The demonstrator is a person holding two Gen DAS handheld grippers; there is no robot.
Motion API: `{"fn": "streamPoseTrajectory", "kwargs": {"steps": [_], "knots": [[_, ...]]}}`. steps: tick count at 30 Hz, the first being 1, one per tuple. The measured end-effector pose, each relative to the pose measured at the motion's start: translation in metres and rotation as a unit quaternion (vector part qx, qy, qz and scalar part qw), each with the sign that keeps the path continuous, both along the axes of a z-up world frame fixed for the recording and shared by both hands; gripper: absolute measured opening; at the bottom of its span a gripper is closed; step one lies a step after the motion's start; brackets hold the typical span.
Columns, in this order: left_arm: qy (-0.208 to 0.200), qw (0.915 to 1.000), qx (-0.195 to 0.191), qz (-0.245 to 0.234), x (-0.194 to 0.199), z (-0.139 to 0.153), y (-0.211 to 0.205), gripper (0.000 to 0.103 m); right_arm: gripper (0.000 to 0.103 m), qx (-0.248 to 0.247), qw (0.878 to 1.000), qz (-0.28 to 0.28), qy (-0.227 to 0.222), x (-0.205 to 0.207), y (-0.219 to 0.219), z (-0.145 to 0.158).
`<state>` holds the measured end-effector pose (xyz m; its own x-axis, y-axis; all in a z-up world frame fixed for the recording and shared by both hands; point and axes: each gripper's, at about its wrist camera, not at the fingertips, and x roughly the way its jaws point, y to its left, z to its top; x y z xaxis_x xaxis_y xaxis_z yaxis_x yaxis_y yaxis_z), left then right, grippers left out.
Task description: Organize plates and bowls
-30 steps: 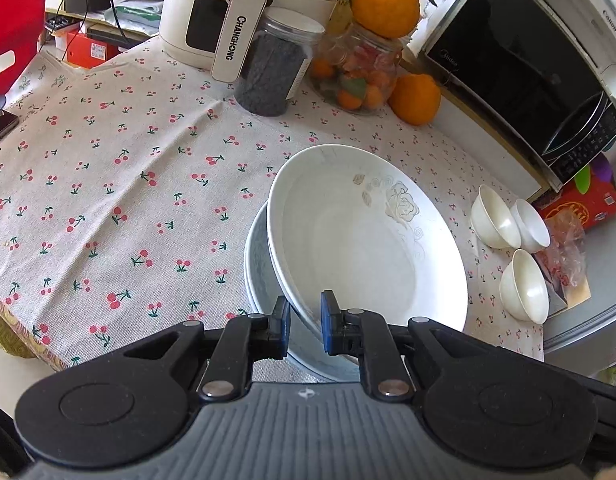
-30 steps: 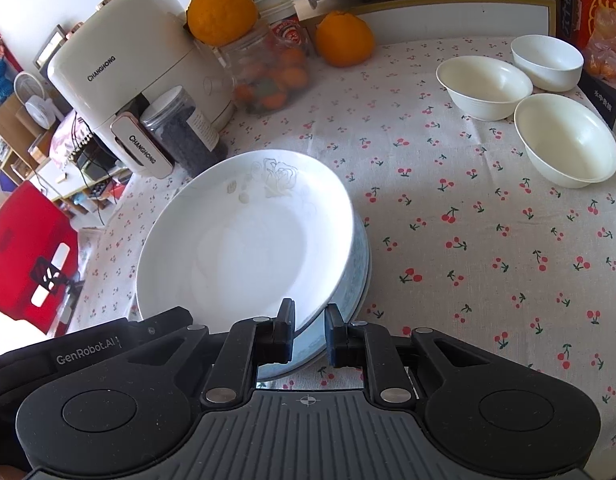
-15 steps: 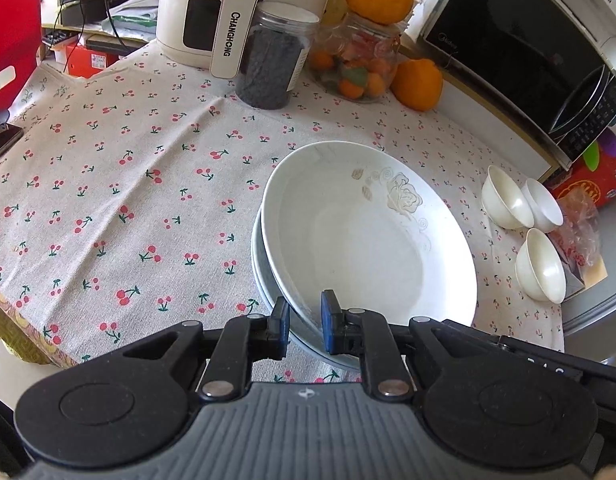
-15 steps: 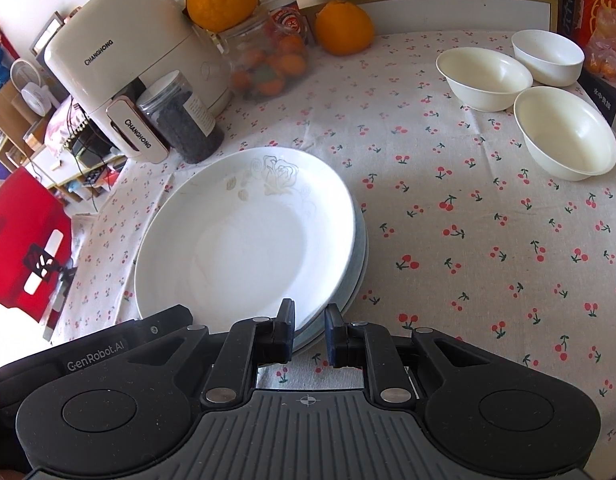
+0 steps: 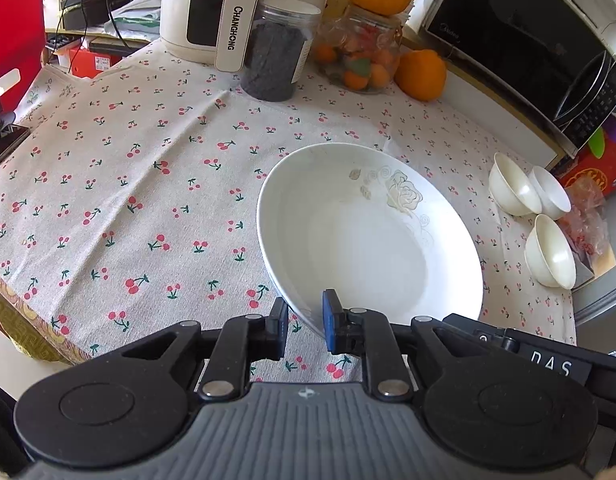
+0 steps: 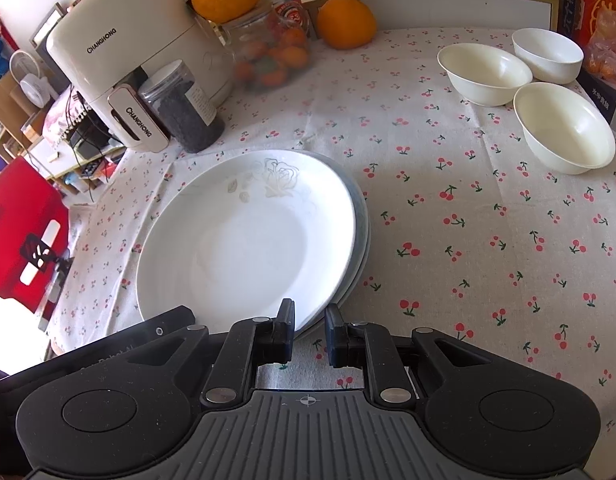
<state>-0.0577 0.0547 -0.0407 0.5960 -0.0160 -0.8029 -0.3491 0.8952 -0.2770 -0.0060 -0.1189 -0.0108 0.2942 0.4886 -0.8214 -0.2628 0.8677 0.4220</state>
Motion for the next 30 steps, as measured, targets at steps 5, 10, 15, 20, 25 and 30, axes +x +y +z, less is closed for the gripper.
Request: {"fn": "streamPoseTrajectory", "kwargs": {"steps": [5,10,15,20,25,30], "knots": [[-0.003,0.9999,0.011,-0.001,-0.0019,0.0012,-0.0028,0.016,0.016,-0.004,1.000,0.000,-0.001,-0.0007,0.0012,0.0011],[0.001,0.9999,0.016,-0.002,0.0013,-0.0004,-0.0031,0.017,0.017,-0.003,1.000,-0.002,0.003,0.0009,0.0011,0.0006],[0.002,0.9997,0.023,-0.002,0.0038,-0.0007,-0.0048,0.018,0.017,-0.006,1.000,-0.004,0.005,0.0021,0.0028,-0.0003],[0.004,0.9996,0.027,0.000,0.0063,-0.0010,-0.0065,0.018,0.017,-0.009,1.000,-0.006,0.006,0.0032,0.0045,-0.0011],[0.004,0.9995,0.031,-0.002,0.0065,-0.0009,-0.0062,0.018,0.017,-0.013,1.000,-0.007,0.005,0.0035,0.0066,-0.0015],[0.003,0.9990,0.044,-0.003,0.0068,-0.0012,-0.0093,0.019,0.017,-0.016,1.000,-0.008,0.004,0.0037,0.0083,-0.0024]]}}
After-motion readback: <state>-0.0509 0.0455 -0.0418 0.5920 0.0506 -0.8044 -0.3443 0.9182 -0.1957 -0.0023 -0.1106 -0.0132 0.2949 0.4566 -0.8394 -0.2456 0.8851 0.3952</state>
